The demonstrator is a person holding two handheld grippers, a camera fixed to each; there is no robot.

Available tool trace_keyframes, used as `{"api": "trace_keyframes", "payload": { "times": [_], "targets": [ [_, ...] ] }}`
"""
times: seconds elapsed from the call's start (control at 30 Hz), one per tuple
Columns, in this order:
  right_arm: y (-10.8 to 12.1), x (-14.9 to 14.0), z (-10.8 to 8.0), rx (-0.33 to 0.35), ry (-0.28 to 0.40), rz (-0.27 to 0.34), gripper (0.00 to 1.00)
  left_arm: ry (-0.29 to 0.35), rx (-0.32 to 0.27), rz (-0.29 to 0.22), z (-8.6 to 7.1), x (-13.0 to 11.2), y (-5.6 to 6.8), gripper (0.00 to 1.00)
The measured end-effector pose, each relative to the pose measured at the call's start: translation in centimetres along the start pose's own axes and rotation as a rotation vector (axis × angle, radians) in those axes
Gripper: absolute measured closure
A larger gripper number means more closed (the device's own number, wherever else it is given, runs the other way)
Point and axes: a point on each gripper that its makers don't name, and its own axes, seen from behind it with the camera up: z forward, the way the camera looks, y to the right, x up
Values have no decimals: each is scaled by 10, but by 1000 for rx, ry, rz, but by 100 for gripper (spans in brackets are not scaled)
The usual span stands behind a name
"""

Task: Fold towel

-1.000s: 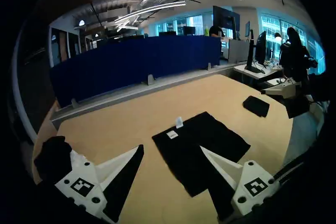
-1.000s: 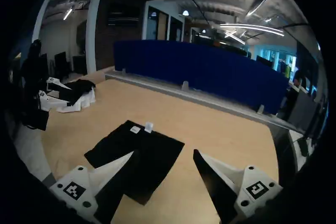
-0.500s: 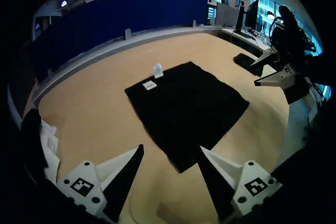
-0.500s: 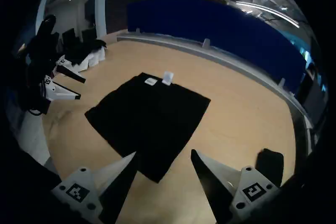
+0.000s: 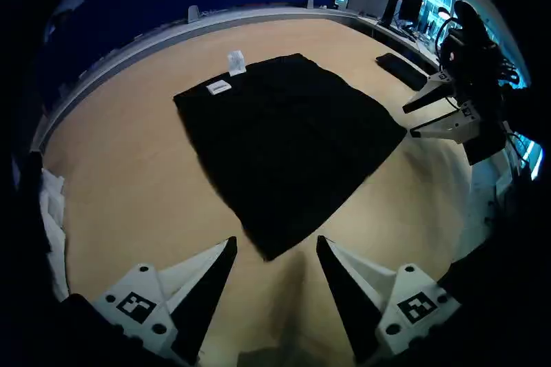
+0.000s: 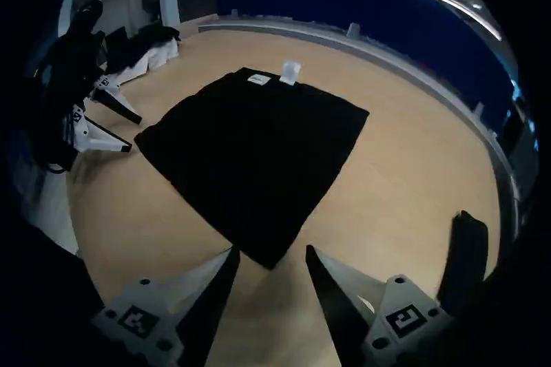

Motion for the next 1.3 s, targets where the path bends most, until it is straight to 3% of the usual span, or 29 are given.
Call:
{"api": "trace_keyframes", "payload": {
  "times": [0.2, 0.6, 0.73, 0.87, 1.0, 1.07, 1.3],
  "targets": [
    [-4, -7, 5, 21, -16, -4, 46, -38, 23, 29, 5, -9, -1, 44],
    [-6, -16, 13, 33, -29, 12, 51, -43, 22, 15, 6, -11, 0, 47],
    [-5, -16, 13, 25, -28, 3, 54, -47, 28, 19, 6, -13, 0, 53],
    [-6, -16, 13, 17, -24, -9, 71, -47, 38, 16, 7, -13, -1, 63],
    [-6, -16, 12, 11, -24, -2, 74, -47, 47, 10, 8, -14, -3, 70],
    [-5, -16, 12, 9, -27, -1, 75, -47, 57, 12, 9, -14, -6, 78],
    [-4, -15, 11, -2, -31, -38, 83, -46, 60, -2, 9, -14, -4, 88]
  ]
}}
